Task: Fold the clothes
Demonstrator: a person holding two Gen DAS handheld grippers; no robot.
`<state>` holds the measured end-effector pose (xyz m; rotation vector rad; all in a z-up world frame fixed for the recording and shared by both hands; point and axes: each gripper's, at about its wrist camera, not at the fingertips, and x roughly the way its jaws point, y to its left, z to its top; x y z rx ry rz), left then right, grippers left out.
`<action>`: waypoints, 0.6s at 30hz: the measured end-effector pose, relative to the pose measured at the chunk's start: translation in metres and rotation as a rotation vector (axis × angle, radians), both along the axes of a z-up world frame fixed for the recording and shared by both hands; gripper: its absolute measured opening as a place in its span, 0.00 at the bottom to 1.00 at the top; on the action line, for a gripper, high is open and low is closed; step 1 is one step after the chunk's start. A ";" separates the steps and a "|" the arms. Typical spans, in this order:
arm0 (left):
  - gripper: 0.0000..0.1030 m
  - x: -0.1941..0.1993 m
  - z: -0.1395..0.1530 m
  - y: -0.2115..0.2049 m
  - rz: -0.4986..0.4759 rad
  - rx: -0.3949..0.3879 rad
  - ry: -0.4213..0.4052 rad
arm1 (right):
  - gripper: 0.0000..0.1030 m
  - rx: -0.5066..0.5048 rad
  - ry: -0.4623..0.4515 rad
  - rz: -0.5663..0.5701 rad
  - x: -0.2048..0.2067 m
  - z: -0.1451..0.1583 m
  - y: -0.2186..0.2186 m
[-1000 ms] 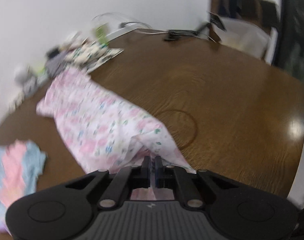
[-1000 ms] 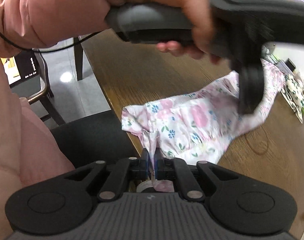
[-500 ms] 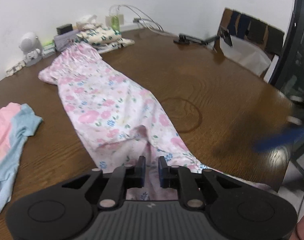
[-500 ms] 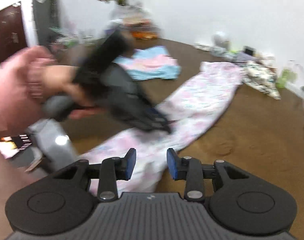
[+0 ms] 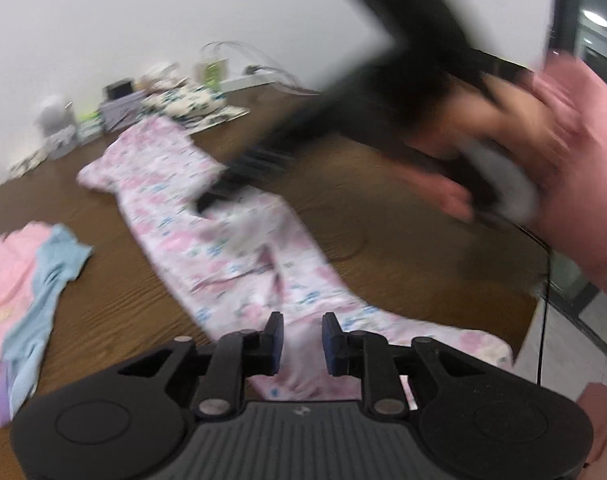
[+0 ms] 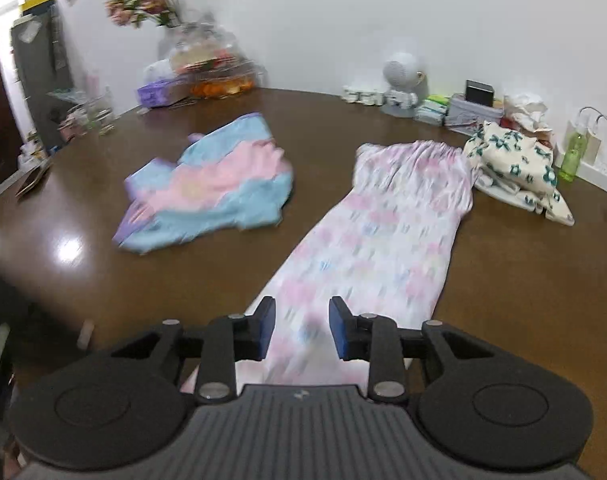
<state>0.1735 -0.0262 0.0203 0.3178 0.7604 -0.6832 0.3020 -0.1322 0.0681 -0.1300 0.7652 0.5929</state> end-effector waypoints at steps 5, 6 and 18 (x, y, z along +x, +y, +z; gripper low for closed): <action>0.23 0.001 -0.019 -0.018 -0.038 0.089 -0.004 | 0.37 -0.030 0.053 -0.116 0.086 0.011 0.024; 0.23 0.004 -0.023 -0.018 -0.033 0.086 0.012 | 0.39 -0.042 0.071 -0.131 0.104 0.008 0.031; 0.35 0.023 -0.030 -0.004 -0.030 0.013 0.053 | 0.03 -0.133 0.161 -0.269 0.194 -0.035 0.082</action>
